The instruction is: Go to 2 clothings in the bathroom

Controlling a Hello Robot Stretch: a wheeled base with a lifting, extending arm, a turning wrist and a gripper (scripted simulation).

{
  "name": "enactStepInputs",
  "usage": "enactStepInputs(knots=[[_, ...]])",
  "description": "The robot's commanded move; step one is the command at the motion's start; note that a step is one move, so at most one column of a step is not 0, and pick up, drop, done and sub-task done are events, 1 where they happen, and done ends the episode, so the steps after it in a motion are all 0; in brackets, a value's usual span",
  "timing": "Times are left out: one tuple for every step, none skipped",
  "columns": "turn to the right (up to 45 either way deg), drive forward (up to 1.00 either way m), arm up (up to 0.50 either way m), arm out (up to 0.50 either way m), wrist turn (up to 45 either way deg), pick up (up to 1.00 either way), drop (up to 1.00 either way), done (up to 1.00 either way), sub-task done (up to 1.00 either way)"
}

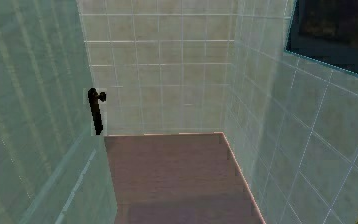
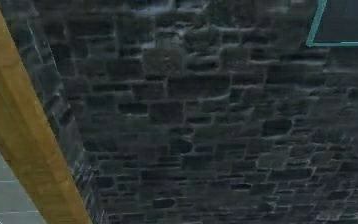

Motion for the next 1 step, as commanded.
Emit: enactStepInputs(knots=[[6.0,0.00,0.00,0.00,0.0,0.00,0.00,0.00,0.00]])
